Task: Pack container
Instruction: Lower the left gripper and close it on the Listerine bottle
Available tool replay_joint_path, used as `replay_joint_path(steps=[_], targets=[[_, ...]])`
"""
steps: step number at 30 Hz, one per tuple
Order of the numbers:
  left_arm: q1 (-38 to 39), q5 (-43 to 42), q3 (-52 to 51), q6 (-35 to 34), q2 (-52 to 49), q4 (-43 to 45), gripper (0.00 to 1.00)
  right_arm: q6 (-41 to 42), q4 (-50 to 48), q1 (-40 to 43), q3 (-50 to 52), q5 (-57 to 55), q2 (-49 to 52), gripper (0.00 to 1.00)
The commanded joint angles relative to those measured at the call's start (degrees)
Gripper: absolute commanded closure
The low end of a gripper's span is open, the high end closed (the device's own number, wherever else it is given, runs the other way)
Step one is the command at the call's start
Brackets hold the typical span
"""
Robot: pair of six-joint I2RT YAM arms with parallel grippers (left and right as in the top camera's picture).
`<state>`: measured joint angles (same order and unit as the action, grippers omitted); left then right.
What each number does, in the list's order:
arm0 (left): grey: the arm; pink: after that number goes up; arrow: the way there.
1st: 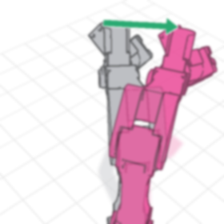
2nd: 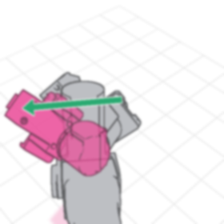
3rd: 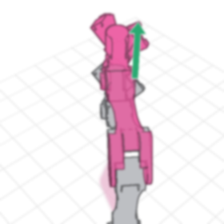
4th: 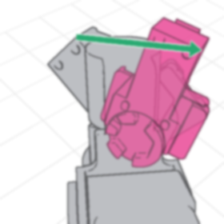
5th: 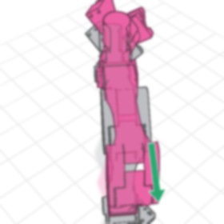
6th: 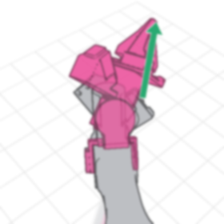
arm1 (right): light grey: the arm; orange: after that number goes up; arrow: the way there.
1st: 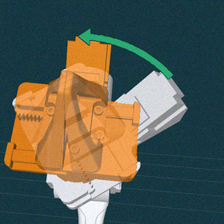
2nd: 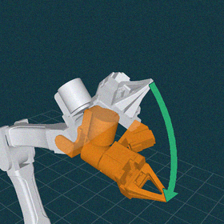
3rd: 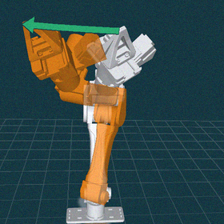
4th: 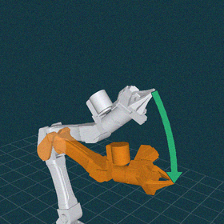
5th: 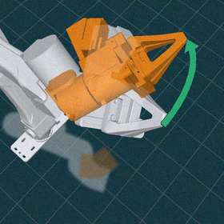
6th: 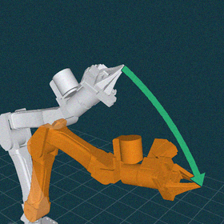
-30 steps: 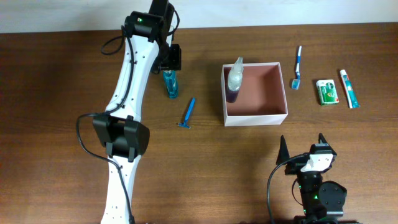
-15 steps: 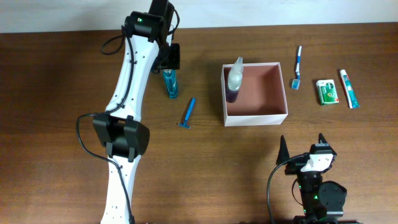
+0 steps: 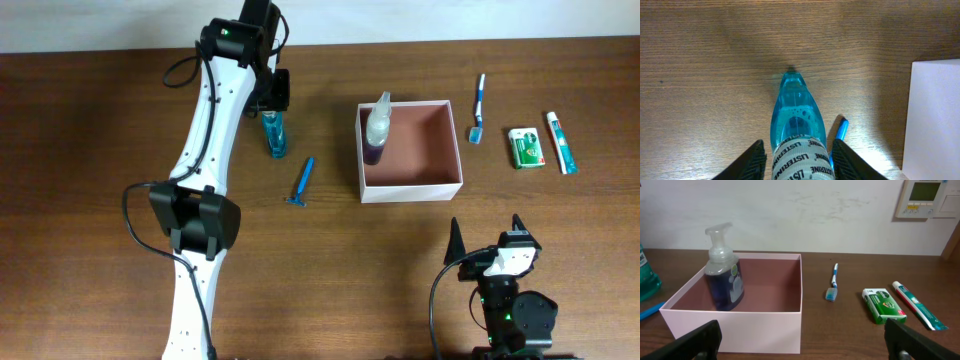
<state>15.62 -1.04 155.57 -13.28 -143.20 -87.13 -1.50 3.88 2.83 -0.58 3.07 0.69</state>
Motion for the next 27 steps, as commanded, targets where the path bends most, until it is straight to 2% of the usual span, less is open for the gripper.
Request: replay_joint_path(steps=[1,8,15,16,18,27], targets=[[-0.39,0.42,-0.07,-0.33,-0.94,-0.09,0.58,0.22,0.28,-0.57,0.26,-0.07,-0.48,0.01],[-0.39,0.44,-0.07,-0.33,-0.94,-0.28,0.63,0.22,0.28,-0.57,0.26,-0.07,-0.48,0.01],[-0.39,0.42,-0.07,-0.33,-0.9,-0.28,0.63,0.22,0.28,-0.57,0.26,-0.07,-0.48,0.01],[-0.39,0.39,-0.04,-0.33,-0.9,-0.35,0.68,0.22,0.28,-0.57,0.26,-0.07,-0.48,0.01],[-0.39,0.39,-0.04,-0.33,-0.9,-0.55,0.71,0.22,0.28,-0.57,0.26,-0.07,-0.48,0.01],[-0.39,0.39,0.55,-0.31,-0.9,-1.4,0.72,0.22,0.28,-0.57,0.26,-0.07,-0.48,0.01]])
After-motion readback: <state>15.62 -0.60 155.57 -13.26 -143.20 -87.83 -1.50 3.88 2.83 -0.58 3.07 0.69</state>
